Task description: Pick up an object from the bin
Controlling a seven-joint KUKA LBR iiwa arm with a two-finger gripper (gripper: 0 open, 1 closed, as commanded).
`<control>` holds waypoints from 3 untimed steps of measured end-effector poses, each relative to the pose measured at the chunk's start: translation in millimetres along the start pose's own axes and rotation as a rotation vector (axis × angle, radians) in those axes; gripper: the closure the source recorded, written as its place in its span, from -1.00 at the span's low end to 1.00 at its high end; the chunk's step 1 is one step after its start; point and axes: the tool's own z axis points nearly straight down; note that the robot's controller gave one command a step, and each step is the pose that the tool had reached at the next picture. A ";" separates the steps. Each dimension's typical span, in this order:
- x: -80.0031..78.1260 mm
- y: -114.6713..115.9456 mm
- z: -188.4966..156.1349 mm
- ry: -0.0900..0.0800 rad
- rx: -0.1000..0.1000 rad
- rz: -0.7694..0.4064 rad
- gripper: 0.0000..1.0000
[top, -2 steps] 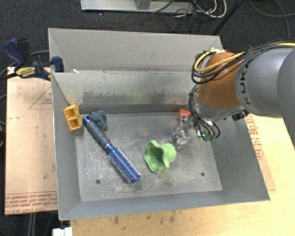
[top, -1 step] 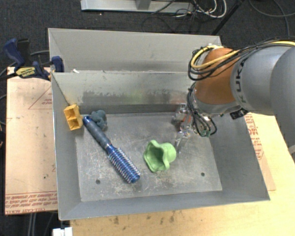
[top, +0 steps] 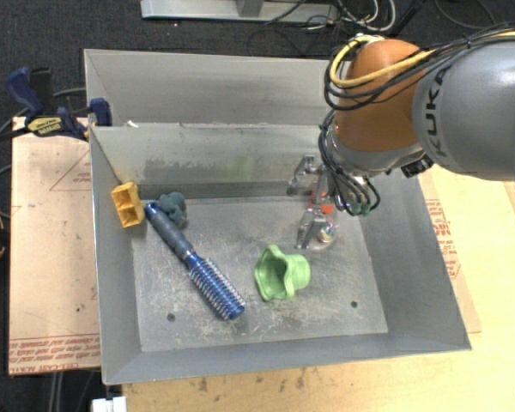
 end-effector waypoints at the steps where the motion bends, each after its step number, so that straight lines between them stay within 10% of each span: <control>1: 76.8 -11.0 104.8 -0.001 0.000 -0.076 -1.00; 2: 30.4 29.0 39.7 0.002 -0.001 -0.254 -1.00; 3: 24.0 55.1 103.7 0.007 0.002 -0.355 -1.00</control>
Offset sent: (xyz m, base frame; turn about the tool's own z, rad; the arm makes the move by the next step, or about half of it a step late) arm -0.0789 -0.0092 -0.1082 -0.0799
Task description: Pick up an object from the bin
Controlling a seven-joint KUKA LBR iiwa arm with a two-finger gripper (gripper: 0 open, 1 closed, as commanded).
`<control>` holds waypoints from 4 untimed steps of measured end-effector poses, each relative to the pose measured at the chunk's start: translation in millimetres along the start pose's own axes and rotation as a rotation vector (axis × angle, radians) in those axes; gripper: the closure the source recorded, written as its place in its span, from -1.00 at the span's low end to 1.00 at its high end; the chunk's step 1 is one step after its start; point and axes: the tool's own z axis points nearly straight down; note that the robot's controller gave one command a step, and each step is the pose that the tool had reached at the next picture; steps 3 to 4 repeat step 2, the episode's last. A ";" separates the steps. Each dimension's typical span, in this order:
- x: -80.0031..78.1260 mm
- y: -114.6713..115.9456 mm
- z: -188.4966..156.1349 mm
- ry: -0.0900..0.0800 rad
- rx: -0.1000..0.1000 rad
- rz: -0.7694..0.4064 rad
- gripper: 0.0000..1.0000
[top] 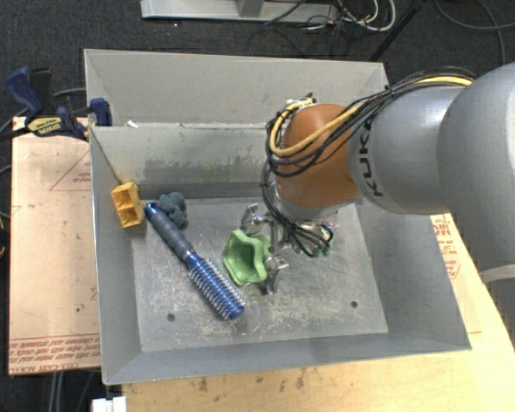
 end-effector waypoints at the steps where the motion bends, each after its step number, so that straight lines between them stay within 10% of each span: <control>1: -0.9 -0.3 -2.7 -0.004 0.000 0.001 1.00; 2: -10.4 2.7 -133.6 -0.006 0.000 -0.303 1.00; 4: -10.4 2.7 -133.6 -0.006 0.000 -0.303 1.00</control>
Offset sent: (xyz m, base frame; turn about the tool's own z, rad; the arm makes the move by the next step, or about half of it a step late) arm 0.0000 0.0000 0.0000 0.0000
